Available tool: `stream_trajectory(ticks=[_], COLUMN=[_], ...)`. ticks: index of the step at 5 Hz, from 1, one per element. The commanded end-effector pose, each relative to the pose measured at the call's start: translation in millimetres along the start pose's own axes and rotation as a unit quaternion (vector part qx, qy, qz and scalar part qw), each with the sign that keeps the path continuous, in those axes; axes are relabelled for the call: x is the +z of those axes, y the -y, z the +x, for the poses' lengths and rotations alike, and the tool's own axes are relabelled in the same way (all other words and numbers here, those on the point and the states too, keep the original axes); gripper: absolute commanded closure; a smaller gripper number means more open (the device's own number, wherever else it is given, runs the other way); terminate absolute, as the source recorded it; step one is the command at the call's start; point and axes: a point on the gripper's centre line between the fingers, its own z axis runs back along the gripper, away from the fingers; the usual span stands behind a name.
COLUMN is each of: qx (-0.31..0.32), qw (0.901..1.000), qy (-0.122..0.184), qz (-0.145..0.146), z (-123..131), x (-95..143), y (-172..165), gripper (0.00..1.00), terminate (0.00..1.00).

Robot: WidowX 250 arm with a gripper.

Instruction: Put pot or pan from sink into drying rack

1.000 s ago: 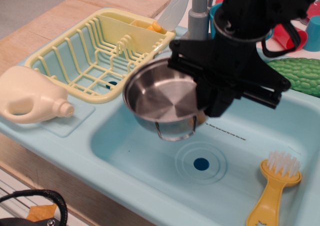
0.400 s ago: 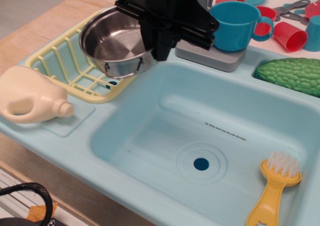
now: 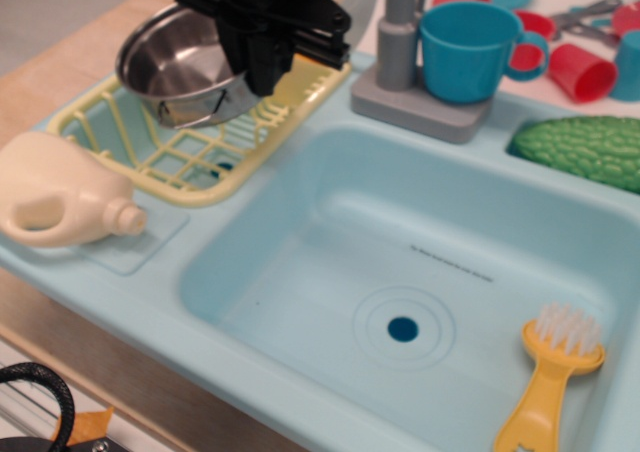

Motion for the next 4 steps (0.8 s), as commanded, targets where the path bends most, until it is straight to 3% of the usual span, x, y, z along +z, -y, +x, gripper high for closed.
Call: stream_trajectory(ticks=[1,3,4], qx=[0.001,0.001,0.001], qw=[0.9992,0.9992,0.9992], qy=[0.006,0.006,0.006], qz=[-0.040,-0.040,-0.040], z=[5.8,5.8,5.8], x=[-14.6,-14.6,-14.6], y=[-22.2,-22.2,-22.2], gripper=[0.00,0.00,0.00], terminate=[0.00,0.00,1.00])
